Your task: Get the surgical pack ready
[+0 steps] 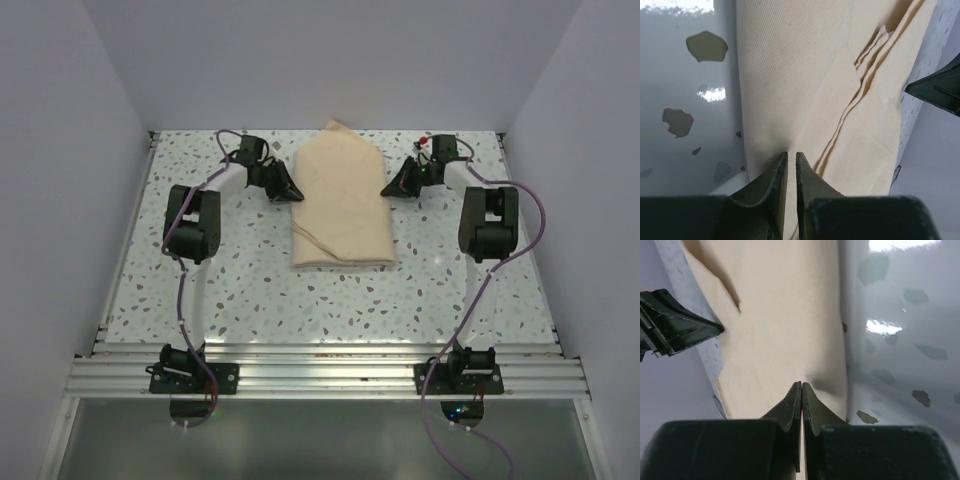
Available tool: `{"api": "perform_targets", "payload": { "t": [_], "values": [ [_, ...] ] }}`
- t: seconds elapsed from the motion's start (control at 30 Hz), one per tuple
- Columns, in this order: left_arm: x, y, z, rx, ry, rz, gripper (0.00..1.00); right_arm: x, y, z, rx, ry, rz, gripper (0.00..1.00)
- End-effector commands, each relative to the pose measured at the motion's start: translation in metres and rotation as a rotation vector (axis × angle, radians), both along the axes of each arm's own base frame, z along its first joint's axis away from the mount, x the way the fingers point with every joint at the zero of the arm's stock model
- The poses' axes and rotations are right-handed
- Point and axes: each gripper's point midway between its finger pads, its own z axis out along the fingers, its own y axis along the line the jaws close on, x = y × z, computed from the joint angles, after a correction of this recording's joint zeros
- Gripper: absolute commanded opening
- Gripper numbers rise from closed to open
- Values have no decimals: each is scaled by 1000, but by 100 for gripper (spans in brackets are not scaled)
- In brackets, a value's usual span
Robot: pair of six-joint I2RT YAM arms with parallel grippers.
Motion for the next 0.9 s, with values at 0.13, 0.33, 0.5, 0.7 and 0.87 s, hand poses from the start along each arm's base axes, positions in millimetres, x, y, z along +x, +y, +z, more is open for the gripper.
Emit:
{"api": "perform_targets", "payload": {
  "t": [0.13,0.33,0.5,0.7,0.87],
  "values": [
    [49,-5,35,-130,-131,82,16,42,25,55,101,-158,-7,0],
    [62,0,-7,-156,-86,150,16,45,29,-9,149,-80,-62,0],
    [76,8,-12,-192,-99,195,16,54,28,-35,152,-69,-87,0],
    [107,4,41,-273,-259,190,17,83,36,0,238,-170,-98,0],
    [123,4,69,-321,-336,228,20,112,40,54,306,-276,-132,0]
  ]
}}
